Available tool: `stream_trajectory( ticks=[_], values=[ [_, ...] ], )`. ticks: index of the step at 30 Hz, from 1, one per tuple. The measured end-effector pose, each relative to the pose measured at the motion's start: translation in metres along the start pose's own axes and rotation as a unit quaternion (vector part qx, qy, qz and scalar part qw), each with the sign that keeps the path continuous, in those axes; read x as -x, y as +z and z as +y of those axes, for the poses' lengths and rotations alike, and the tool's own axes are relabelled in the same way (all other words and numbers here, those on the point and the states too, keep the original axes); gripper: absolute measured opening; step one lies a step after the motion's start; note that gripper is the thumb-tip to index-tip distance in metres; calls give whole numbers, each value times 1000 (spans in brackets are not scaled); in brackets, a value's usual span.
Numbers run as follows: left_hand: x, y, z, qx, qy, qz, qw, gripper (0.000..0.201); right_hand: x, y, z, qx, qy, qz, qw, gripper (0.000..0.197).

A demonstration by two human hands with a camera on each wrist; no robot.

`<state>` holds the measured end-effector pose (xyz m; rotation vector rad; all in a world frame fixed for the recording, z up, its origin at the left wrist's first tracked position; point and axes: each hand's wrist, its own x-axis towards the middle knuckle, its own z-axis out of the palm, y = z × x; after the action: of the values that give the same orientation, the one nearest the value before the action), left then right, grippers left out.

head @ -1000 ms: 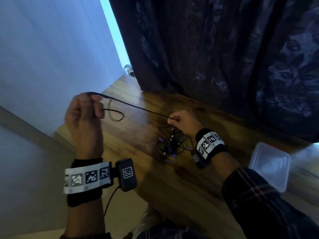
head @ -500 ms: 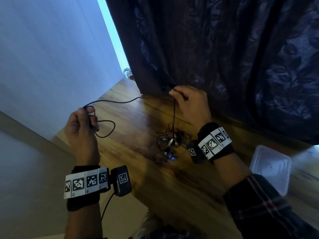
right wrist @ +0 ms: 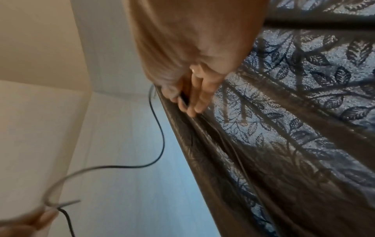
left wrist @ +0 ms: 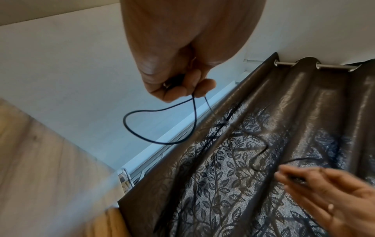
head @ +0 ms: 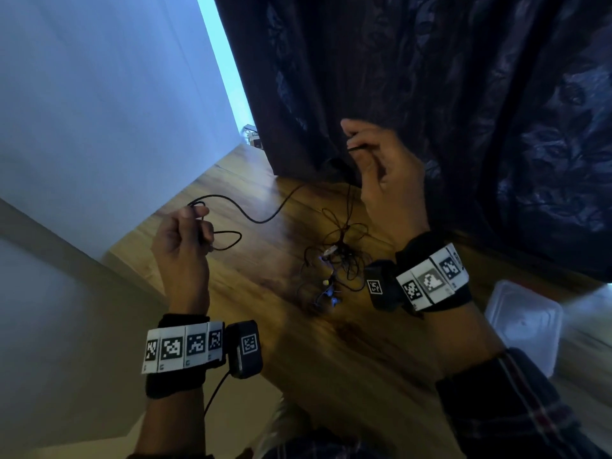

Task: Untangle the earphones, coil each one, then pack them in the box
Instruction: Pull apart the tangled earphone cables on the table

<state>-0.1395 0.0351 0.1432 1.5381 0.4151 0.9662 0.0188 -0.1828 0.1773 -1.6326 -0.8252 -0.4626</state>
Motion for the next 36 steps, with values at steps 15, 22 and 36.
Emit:
stream_trajectory(
  ticks=[15, 22, 36],
  values=[
    [27, 42, 4, -5, -8, -152, 988, 6, 21, 19, 0, 80, 161, -260, 949, 31],
    [43, 55, -8, -20, -79, -208, 975, 15, 41, 47, -13, 108, 109, -320, 935, 16],
    [67, 26, -35, 61, -197, -132, 970, 16, 108, 63, -33, 86, 205, -333, 916, 30]
  ],
)
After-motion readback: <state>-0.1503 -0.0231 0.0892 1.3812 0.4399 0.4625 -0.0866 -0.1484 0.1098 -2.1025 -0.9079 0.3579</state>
